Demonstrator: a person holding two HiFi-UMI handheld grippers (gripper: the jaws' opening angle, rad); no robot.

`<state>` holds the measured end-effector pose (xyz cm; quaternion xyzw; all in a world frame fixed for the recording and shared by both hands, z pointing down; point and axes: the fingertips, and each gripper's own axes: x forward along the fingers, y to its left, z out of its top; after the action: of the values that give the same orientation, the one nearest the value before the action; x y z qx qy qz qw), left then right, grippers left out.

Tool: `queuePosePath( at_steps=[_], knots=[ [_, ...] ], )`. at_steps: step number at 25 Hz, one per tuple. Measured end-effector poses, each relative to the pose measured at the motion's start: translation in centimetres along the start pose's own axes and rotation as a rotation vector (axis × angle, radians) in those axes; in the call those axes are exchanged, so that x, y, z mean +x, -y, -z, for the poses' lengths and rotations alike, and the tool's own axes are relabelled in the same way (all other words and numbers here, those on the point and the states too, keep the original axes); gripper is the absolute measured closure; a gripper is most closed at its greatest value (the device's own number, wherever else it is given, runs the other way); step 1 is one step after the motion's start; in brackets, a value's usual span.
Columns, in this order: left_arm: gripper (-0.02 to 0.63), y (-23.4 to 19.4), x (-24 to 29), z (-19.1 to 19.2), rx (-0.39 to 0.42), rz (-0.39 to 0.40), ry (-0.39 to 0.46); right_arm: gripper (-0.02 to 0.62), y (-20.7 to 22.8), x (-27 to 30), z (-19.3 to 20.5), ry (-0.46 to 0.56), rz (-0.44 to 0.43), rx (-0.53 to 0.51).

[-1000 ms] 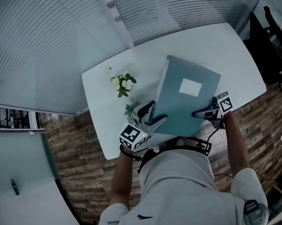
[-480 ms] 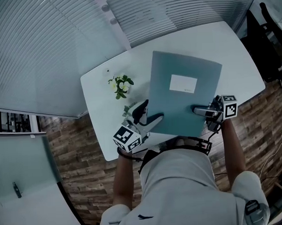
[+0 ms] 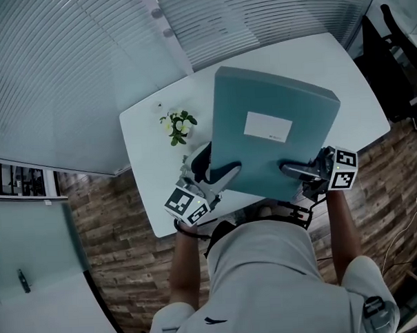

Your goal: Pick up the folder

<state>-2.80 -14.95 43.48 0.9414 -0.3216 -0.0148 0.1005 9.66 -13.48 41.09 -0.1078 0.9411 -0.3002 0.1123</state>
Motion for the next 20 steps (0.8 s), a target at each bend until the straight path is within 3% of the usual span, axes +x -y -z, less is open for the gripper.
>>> queuePosePath(
  at_steps=[6, 10, 13, 14, 16, 20],
  knots=[
    [0.245, 0.2, -1.4, -1.6, 0.060, -0.107, 0.090, 0.276, -2.6, 0.5, -0.5, 0.046, 0.101, -0.162],
    [0.252, 0.3, -2.6, -2.8, 0.124, -0.194, 0.131, 0.281, -3.0, 0.4, -0.6, 0.124, 0.127, -0.119],
    [0.294, -0.6, -4.2, -3.4, 0.187, -0.313, 0.133, 0.284, -3.4, -0.1, -1.5, 0.196, 0.163, -0.098],
    [0.333, -1.1, -5.1, -3.6, 0.202, -0.359, 0.134, 0.284, -3.6, -0.4, -2.1, 0.222, 0.192, -0.113],
    [0.339, -2.0, -7.3, -4.0, 0.209, -0.439, 0.149, 0.284, -4.1, -1.1, -3.4, 0.262, 0.278, -0.179],
    [0.400, -3.3, -12.8, -4.6, 0.234, -0.632, 0.175, 0.284, -4.2, -3.2, -5.5, 0.260, 0.522, -0.418]
  ],
)
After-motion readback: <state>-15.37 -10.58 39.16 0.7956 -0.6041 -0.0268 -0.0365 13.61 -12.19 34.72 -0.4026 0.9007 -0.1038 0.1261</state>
